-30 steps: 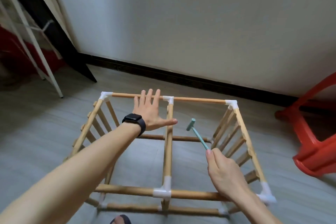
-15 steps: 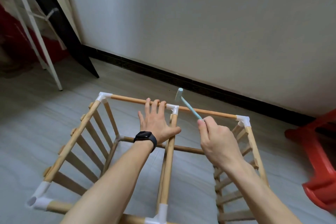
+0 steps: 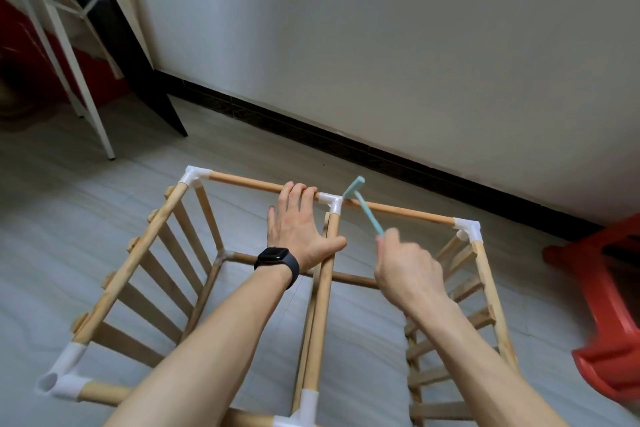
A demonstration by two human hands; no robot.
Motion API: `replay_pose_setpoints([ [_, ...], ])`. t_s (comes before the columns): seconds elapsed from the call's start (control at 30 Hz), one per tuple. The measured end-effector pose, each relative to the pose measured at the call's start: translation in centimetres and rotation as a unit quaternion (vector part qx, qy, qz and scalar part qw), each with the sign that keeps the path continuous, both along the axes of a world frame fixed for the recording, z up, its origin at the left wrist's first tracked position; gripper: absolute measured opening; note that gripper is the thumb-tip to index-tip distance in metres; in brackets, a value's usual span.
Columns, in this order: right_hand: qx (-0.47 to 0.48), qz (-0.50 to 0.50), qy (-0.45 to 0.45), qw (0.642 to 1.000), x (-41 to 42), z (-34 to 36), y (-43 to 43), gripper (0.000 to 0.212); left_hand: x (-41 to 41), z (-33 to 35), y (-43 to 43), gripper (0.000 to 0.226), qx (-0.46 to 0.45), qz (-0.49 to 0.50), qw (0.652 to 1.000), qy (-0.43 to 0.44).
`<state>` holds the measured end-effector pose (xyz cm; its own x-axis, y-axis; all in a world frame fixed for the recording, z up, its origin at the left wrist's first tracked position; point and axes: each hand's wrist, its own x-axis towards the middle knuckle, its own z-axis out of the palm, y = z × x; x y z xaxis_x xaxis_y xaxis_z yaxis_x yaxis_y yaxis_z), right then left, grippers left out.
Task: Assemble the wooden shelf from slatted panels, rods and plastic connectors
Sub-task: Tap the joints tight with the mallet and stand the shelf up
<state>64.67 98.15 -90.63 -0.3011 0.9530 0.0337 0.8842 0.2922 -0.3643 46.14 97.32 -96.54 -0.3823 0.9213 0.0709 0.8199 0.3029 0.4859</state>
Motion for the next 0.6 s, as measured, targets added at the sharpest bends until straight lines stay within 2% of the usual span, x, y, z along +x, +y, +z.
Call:
replay_pose_setpoints([
  [0.07, 0.107, 0.004, 0.083, 0.991, -0.2, 0.2, 0.1, 0.027, 0.0, -0.1, 0.0, 0.11, -0.001, 0.0, 1.0, 0.004],
  [0.1, 0.138, 0.014, 0.088, 0.986, -0.3, 0.2, 0.2, 0.024, -0.1, 0.0, 0.0, 0.109, 0.001, 0.004, 1.0, 0.002],
  [0.2, 0.012, 0.04, -0.044, 0.998, -0.7, 0.1, 0.0, 0.022, 0.0, 0.2, -0.1, 0.109, -0.001, 0.002, 1.0, 0.0],
  [0.23, -0.004, 0.029, -0.042, 0.999, -0.6, 0.2, 0.1, 0.024, 0.0, 0.2, -0.2, 0.109, -0.004, 0.001, 1.0, 0.001],
  [0.3, 0.082, 0.02, 0.05, 0.995, -0.4, 0.4, 0.4, 0.026, 0.1, 0.2, -0.2, 0.108, -0.005, -0.002, 1.0, -0.006],
  [0.33, 0.128, 0.013, 0.078, 0.989, -0.6, 0.4, 0.5, 0.025, 0.0, 0.2, -0.2, 0.108, -0.004, 0.003, 1.0, -0.008],
  [0.37, 0.132, 0.016, 0.078, 0.988, -0.6, 0.6, 0.3, 0.025, 0.0, 0.4, -0.2, 0.108, -0.006, 0.004, 1.0, -0.008],
  [0.43, 0.095, 0.013, 0.034, 0.995, -0.1, 0.0, 0.4, 0.028, -0.1, 0.5, -0.1, 0.109, -0.022, -0.004, 1.0, 0.002],
  [0.47, 0.057, -0.01, 0.042, 0.997, 0.5, -0.2, 0.4, 0.029, -0.2, 0.4, -0.2, 0.109, -0.034, -0.008, 0.999, 0.007],
  [0.57, -0.003, -0.077, 0.163, 0.984, 3.3, 0.4, 0.3, 0.029, -0.2, 0.6, -0.2, 0.109, -0.056, -0.012, 0.998, 0.007],
  [0.6, -0.01, -0.096, 0.176, 0.98, 4.4, 0.8, 0.3, 0.029, -0.2, 0.9, -0.2, 0.108, -0.065, -0.012, 0.998, 0.012],
])
